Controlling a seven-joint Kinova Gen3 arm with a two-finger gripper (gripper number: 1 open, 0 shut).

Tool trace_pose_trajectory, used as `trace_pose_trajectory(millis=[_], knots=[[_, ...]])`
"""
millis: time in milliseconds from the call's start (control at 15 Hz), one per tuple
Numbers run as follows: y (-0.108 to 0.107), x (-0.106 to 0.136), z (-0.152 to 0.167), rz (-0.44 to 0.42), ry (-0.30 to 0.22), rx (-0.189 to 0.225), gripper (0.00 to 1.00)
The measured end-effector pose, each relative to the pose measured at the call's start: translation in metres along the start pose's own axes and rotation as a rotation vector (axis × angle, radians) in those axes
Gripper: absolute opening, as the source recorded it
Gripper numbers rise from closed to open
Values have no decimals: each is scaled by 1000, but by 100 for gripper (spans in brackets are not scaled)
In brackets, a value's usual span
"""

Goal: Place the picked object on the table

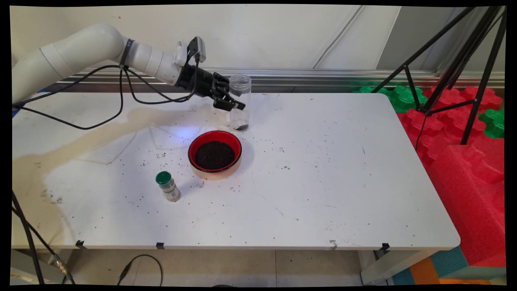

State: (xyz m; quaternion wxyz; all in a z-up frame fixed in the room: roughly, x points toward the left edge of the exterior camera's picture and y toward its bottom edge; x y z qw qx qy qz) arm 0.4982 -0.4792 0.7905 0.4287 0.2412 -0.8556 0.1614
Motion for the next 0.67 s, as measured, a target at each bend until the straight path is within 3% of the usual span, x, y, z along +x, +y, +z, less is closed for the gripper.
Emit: trace_pose_trajectory(millis=[400, 467, 667], knots=[[0, -4, 0, 12, -7, 0, 0], [0, -5, 0, 14, -9, 1, 100], [1, -6, -1, 19, -12, 1, 100]])
